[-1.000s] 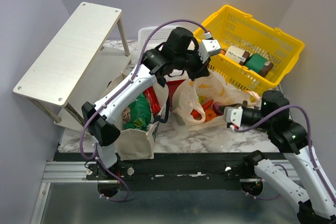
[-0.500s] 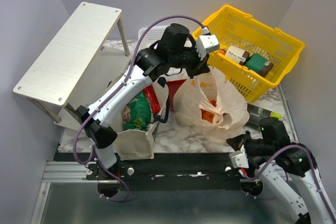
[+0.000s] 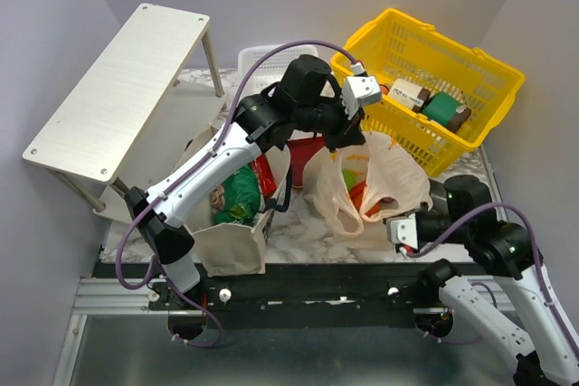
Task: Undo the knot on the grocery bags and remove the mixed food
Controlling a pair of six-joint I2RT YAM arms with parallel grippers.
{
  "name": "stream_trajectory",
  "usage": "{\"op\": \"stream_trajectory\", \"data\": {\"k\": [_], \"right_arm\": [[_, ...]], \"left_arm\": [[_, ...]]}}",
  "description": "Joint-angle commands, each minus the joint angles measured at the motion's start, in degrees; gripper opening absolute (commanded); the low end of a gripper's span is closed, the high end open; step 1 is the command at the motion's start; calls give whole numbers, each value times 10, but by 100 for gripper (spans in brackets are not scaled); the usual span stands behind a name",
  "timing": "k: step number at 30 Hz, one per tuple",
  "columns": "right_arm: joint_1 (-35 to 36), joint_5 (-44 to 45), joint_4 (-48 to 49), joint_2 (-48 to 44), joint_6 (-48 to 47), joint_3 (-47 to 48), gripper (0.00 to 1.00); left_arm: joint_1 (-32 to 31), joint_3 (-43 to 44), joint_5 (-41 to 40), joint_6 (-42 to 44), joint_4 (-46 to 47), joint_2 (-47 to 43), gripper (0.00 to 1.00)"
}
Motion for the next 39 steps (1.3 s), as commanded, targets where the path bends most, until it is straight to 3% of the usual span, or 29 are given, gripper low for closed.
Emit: {"op": "stream_trajectory", "data": {"k": [1,4,8,11,19,23,31,34,39], "right_arm": [[5,-13,88,48,99,7,13],[5,-6,145,62,160,-5,15],[5,10,197,88,247,-3,16],[6,26,230,105,307,13,18],[14,43,282,159,342,46,19],[38,77,311,217,334,36,19],[38,141,430,231,476,-51,19],[39,99,390,218,457,-62,19],[71,21,293,197,367,-83,20]], "left_arm": [[-1,-8,14,-24,16,-6,26],[0,-2,-21,-15,9,-20,64],[2,-12,-67,19,-4,-63,83],[3,-52,-61,43,-7,-104,91],[2,-157,-129,41,-12,-123,91],[2,-162,-84,26,-3,-121,91],[-3,-168,-81,29,-4,-110,91],[-3,-188,-17,44,-9,-126,89],[-1,-230,-14,87,-10,-153,86]]}}
